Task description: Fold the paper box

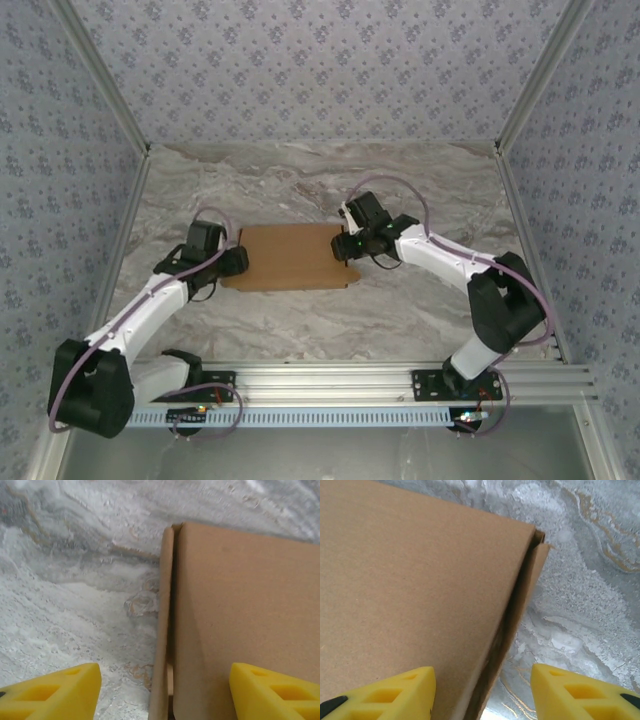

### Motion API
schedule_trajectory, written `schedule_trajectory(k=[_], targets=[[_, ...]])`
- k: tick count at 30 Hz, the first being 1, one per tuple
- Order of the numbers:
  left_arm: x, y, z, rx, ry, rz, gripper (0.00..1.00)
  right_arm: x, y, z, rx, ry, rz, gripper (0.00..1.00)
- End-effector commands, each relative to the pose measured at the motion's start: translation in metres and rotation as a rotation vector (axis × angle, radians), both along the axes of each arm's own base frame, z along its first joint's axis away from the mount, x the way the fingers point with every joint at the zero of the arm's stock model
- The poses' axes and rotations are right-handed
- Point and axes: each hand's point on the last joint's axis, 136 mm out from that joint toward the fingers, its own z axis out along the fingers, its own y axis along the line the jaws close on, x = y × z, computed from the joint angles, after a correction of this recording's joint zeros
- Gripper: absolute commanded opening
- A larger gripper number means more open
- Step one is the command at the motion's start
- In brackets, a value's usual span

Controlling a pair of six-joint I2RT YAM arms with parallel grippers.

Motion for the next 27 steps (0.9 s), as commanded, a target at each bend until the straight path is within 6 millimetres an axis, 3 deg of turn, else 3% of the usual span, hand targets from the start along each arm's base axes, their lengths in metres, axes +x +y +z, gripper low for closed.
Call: schedule_trajectory(k=[1,10,17,27], targets=[[0.001,-0.002,-0.009,-0.014,-0.001,-0.006,0.68,-0.007,-0.005,-0.024,-0.032,0.057,0.012,0.54],[-0.005,-0.011,-0.040,-0.059,0.064,-0.034,0.69,-0.011,-0.003,-0.044,0.003,0.118,0.007,0.55],[-0.002,-0.042,-0.038,-0.213,0.069,-0.109,0.68,-0.003,-0.002,-0.039,0.129,0.159,0.000,0.52],[0.014,-0.096,-0.025,-0.381,0.058,-0.229,0.67,0.030,-0.049,-0.020,0.177,0.132,-0.091,0.50]])
